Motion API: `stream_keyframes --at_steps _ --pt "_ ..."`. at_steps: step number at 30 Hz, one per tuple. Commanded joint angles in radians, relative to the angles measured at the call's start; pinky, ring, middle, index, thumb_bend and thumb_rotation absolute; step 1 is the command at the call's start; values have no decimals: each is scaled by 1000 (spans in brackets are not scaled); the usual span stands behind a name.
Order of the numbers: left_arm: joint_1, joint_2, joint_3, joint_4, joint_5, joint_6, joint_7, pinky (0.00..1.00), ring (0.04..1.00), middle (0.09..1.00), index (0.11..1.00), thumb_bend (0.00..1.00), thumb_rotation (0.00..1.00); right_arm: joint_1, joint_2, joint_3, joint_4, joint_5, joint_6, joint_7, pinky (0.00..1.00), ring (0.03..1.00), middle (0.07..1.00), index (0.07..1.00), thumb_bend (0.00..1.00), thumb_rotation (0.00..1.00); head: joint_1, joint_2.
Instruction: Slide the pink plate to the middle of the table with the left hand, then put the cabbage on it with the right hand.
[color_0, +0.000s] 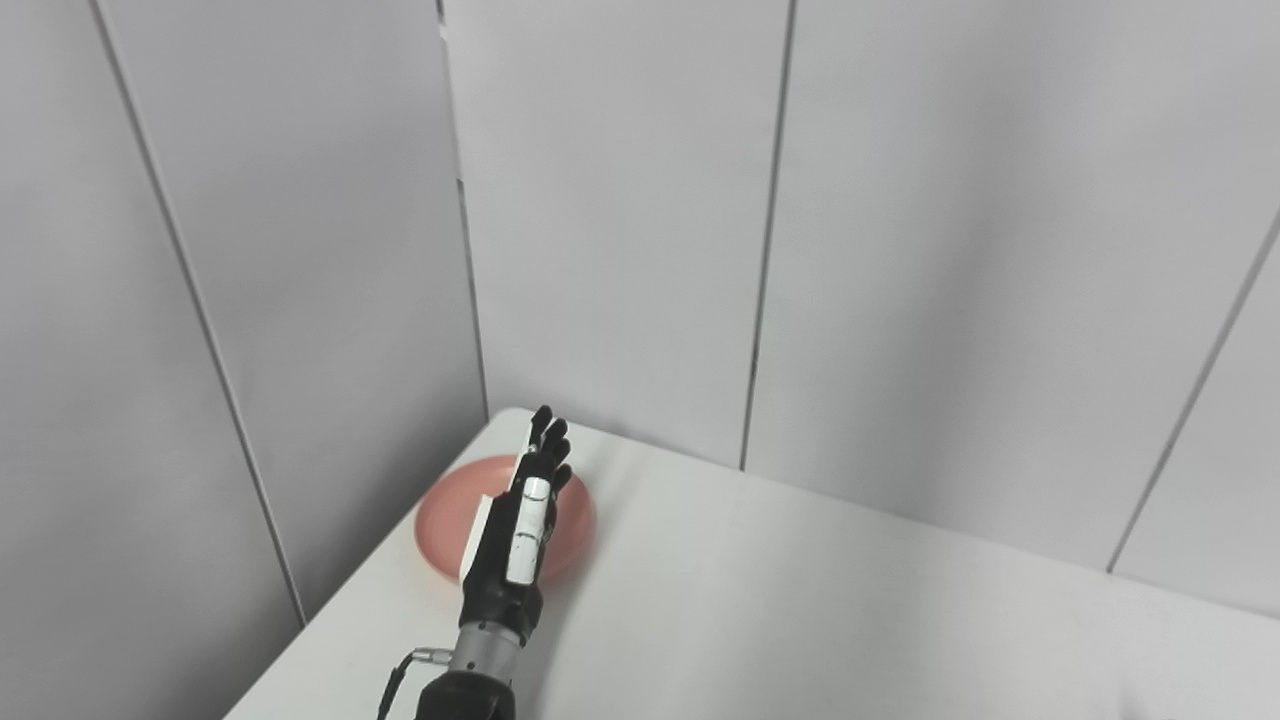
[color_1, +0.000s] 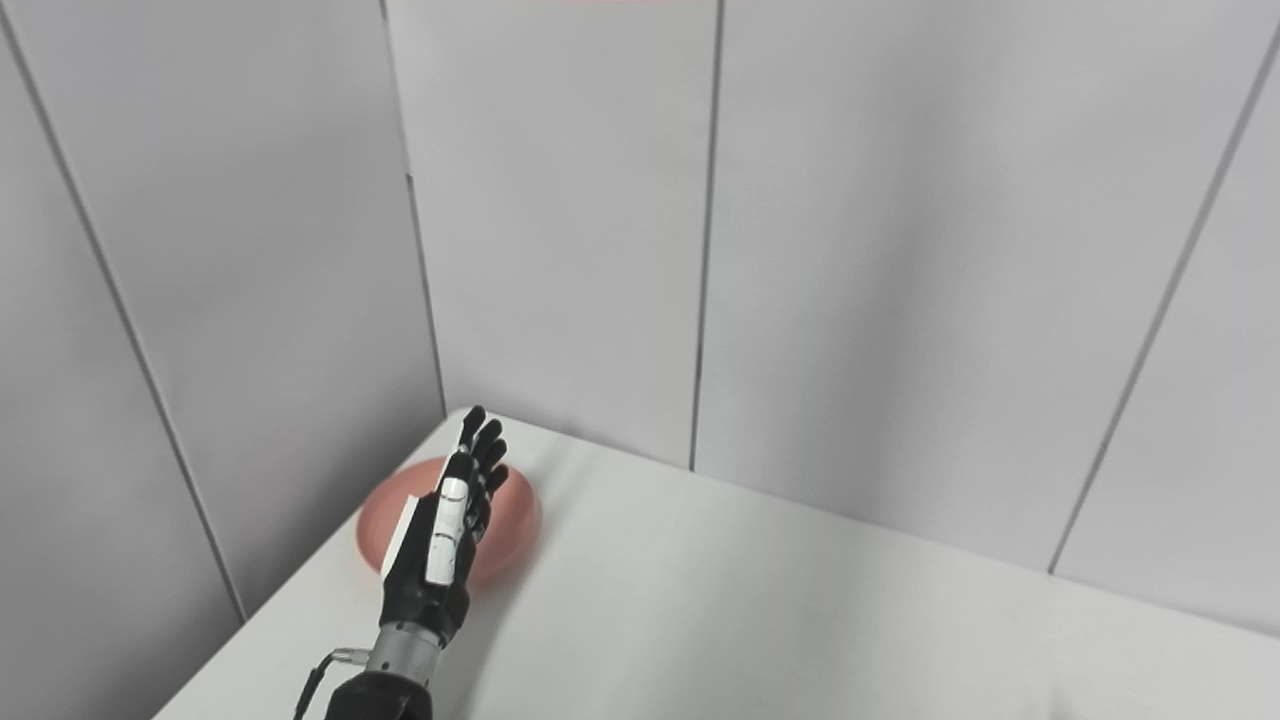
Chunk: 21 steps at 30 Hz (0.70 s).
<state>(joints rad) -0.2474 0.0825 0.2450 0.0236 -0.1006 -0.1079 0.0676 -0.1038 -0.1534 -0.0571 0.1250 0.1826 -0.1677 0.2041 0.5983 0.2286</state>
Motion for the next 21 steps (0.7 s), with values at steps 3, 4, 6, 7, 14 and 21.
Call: stream_keyframes --at_steps 3,4,6,7,14,21 --pt "-38 33 34 -2 -9 -50 26 1000 1000 998 1000 785 1000 20 -5 -3 82 11 -62 21 1000 1000 1000 1000 607 897 23 -33" --pt "-40 38 42 0 -9 -48 33 1000 996 987 998 781 1000 19 -6 -2 88 8 -69 21 1000 1000 1000 1000 599 901 23 -33" --pt "-45 48 55 12 -9 -48 40 1000 993 976 992 777 1000 15 -6 -3 100 11 -75 24 1000 1000 1000 1000 600 892 27 -41" --pt "-47 62 64 24 -15 -47 38 1000 993 977 991 773 1000 14 -6 -3 103 14 -78 26 1000 1000 1000 1000 599 892 29 -47" --pt "-60 135 110 104 -58 -49 33 1000 980 968 987 805 1000 13 -7 0 121 19 -93 38 1000 1000 1000 1000 580 900 27 -55" --pt "-77 175 160 198 -111 -107 37 972 916 916 938 795 1000 20 -7 13 121 2 -136 41 1000 1000 1000 1000 587 918 24 -43"
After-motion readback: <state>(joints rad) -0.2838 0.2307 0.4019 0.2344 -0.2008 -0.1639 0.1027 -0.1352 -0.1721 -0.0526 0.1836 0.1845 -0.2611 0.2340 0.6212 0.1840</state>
